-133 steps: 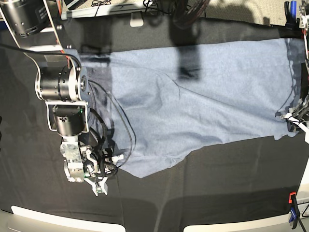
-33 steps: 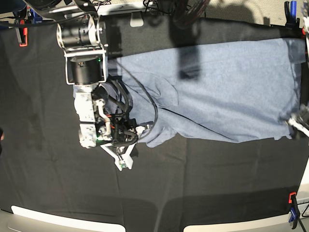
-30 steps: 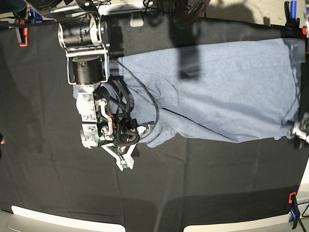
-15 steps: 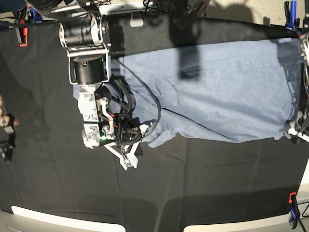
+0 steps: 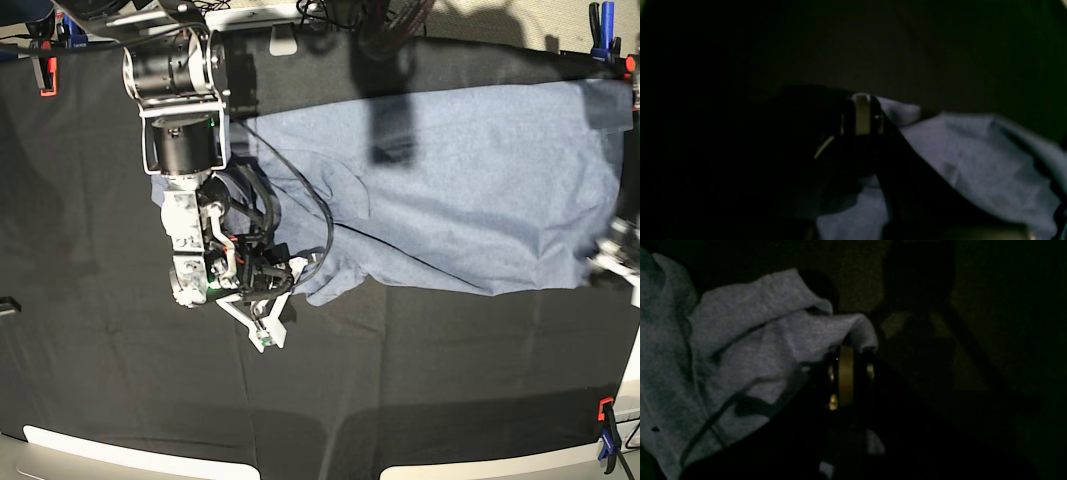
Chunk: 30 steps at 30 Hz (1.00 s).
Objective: Layout the t-shirt on the table in an organized manner, then fold the t-shirt properly
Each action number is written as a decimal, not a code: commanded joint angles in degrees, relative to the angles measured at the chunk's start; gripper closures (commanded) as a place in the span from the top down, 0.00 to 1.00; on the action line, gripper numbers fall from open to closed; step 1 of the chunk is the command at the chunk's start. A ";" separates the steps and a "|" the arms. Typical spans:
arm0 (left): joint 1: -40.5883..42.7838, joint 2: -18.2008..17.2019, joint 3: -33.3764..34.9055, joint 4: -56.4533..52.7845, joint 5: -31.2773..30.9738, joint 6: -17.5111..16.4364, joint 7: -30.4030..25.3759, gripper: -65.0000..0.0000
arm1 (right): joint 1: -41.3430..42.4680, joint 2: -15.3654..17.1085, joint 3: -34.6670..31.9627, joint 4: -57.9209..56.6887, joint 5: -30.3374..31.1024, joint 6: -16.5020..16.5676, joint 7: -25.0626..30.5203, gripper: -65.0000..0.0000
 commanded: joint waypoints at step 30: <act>40.87 7.08 -29.86 38.95 -9.88 -0.97 12.02 0.42 | 1.42 -0.17 -0.09 0.74 -1.29 0.66 2.78 0.00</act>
